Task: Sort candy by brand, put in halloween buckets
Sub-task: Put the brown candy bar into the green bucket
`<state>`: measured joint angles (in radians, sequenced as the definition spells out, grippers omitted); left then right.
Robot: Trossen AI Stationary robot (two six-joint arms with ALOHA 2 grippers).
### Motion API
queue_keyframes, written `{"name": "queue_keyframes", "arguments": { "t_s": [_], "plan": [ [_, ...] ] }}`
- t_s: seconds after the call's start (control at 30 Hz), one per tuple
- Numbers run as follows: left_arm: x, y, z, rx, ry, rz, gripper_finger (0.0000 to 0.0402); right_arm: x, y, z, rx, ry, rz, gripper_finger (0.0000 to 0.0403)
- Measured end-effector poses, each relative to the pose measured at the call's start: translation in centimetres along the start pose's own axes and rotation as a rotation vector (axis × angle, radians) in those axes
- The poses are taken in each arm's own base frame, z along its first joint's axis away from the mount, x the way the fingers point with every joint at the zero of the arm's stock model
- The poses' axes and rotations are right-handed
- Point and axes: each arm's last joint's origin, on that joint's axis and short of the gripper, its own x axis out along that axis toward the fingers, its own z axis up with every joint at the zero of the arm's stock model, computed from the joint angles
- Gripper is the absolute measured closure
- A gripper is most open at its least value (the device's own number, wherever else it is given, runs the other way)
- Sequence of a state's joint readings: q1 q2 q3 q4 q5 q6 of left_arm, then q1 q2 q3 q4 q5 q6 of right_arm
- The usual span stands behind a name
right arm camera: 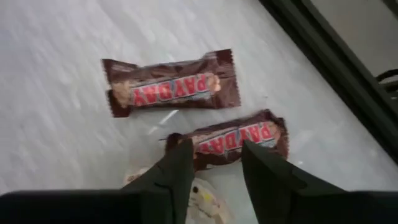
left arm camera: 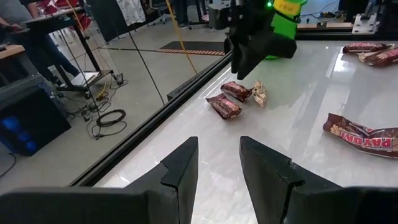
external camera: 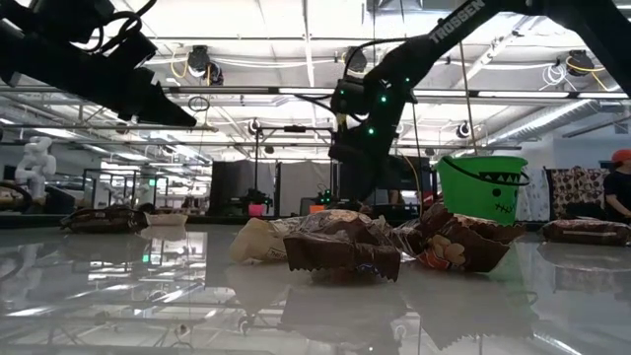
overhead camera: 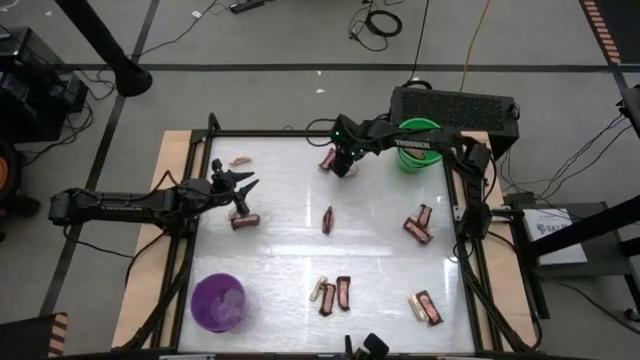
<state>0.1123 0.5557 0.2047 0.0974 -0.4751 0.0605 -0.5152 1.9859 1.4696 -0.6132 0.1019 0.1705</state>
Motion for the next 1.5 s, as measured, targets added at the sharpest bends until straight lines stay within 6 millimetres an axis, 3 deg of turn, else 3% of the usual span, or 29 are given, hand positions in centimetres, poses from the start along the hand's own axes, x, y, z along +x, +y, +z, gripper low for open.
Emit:
{"name": "queue_keyframes", "arguments": {
  "t_s": [0.23, 0.33, 0.63, 0.87, 1.03, 1.33, 1.5],
  "plan": [
    [0.0, 0.0, 0.0, 0.001, 0.001, -0.001, 0.0274, 0.1, 0.0, -0.2, 0.041, 0.039, 0.100, 0.0195],
    [0.0, 0.0, 0.0, 0.002, 0.001, -0.001, 0.0274, 1.1, 0.0, -0.5, 0.049, 0.069, 0.091, 0.0171],
    [0.0, 0.0, 0.0, 0.005, 0.001, 0.000, 0.0274, 2.0, 0.1, -0.7, 0.051, 0.088, 0.086, 0.0162],
    [0.0, 0.0, 0.0, 0.005, 0.001, 0.000, 0.0274, 4.0, 0.2, -1.5, 0.071, 0.154, 0.075, 0.0191],
    [0.0, 0.0, 0.0, 0.005, 0.001, 0.000, 0.0274, 4.1, 0.2, -1.5, 0.072, 0.152, 0.071, 0.0228],
    [0.0, 0.0, 0.0, 0.004, 0.001, 0.000, 0.0274, 3.5, 0.0, -1.5, 0.040, 0.155, 0.072, 0.0382],
    [0.0, 0.0, 0.0, 0.002, 0.001, 0.000, 0.0274, 1.9, -0.1, -1.3, 0.025, 0.152, 0.073, 0.0393]
  ]
}}
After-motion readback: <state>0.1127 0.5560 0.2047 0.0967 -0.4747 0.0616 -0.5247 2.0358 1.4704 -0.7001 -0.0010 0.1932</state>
